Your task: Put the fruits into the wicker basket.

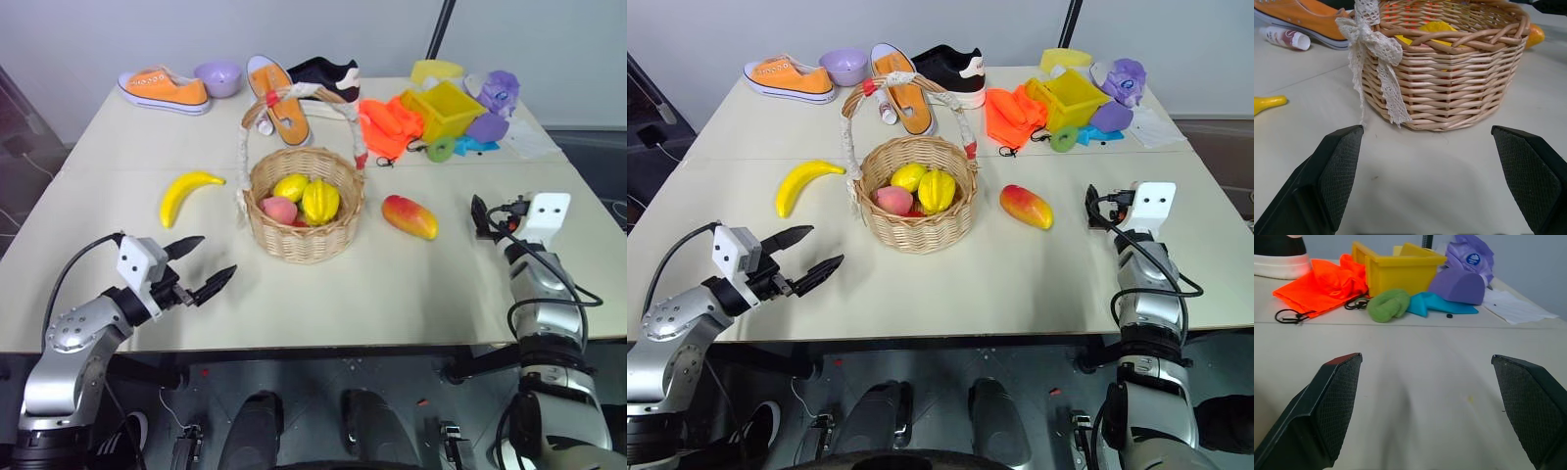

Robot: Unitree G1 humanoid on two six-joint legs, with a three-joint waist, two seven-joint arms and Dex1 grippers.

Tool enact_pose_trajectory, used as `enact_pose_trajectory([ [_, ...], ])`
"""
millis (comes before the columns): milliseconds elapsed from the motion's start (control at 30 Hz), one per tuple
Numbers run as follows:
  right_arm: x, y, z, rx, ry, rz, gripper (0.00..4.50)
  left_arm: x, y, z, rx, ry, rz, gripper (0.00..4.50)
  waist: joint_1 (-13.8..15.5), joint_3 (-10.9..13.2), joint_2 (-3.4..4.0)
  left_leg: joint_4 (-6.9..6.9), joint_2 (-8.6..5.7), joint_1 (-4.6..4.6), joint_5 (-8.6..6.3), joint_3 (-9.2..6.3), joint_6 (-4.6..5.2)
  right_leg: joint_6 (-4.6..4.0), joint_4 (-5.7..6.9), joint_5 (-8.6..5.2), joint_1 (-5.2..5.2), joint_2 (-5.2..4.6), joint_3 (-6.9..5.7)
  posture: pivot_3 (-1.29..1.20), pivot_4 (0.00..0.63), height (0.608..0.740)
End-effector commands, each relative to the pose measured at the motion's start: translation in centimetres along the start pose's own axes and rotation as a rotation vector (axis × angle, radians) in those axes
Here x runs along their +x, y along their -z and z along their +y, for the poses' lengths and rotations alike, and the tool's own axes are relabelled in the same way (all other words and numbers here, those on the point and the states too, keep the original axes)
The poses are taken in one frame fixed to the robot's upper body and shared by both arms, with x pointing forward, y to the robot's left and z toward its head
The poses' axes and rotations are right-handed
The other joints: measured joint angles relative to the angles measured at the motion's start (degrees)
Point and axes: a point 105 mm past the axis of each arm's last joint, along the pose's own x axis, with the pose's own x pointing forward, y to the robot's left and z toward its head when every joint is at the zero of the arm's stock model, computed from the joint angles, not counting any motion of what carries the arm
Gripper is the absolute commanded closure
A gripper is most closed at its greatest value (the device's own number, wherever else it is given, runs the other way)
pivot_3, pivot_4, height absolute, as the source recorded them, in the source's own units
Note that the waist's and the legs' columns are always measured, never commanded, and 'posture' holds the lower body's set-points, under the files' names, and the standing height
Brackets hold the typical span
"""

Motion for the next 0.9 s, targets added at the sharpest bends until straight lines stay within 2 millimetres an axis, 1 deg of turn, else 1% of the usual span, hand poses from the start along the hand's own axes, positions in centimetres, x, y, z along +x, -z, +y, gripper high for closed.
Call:
enact_pose_trajectory([
  [33, 0.2, -1.9, -0.2, -0.004, 0.003, -0.070, 0.08, -0.2, -1.0, 0.2, 0.063, -0.018, -0.041, 0.00, 0.0, 0.0, 0.00, 0.00, 0.00, 0.00, 0.00, 0.00, 0.00, 0.00, 0.00, 0.00, 0.00, 0.00, 0.00, 0.00, 0.150, 0.740],
  [167, 0.2, -1.8, 0.1, -0.018, -0.007, -0.075, 0.08, 0.1, -1.0, 0.3, 0.079, -0.023, -0.022, 0.00, 0.0, 0.0, 0.00, 0.00, 0.00, 0.00, 0.00, 0.00, 0.00, 0.00, 0.00, 0.00, 0.00, 0.00, 0.00, 0.00, 0.150, 0.740],
  [267, 0.2, -1.8, 0.2, -0.031, -0.019, -0.074, 0.08, 0.4, -1.2, -0.1, 0.070, 0.001, -0.048, 0.00, 0.0, 0.0, 0.00, 0.00, 0.00, 0.00, 0.00, 0.00, 0.00, 0.00, 0.00, 0.00, 0.00, 0.00, 0.00, 0.00, 0.150, 0.740],
  [400, 0.4, -1.2, -0.5, -0.034, -0.022, -0.060, 0.08, 0.7, -1.3, -0.7, 0.043, 0.028, -0.072, 0.00, 0.0, 0.0, 0.00, 0.00, 0.00, 0.00, 0.00, 0.01, 0.00, 0.00, -0.01, 0.00, 0.01, 0.00, 0.00, 0.00, 0.150, 0.740],
  [700, 0.3, -1.2, -0.5, -0.020, -0.024, -0.073, 0.08, 1.0, -1.2, -0.7, 0.029, 0.034, -0.083, 0.00, 0.0, 0.0, 0.00, 0.00, 0.00, 0.00, 0.00, 0.01, 0.00, 0.00, 0.00, 0.00, 0.00, 0.01, 0.00, 0.00, 0.150, 0.740],
  [900, 0.2, -1.5, -0.1, -0.018, -0.041, -0.087, 0.08, 1.1, -1.1, -0.5, 0.033, 0.030, -0.084, 0.00, 0.0, 0.0, 0.00, 0.00, 0.00, 0.00, 0.00, 0.01, 0.00, 0.00, 0.00, 0.00, 0.01, 0.00, 0.01, 0.00, 0.150, 0.740],
])
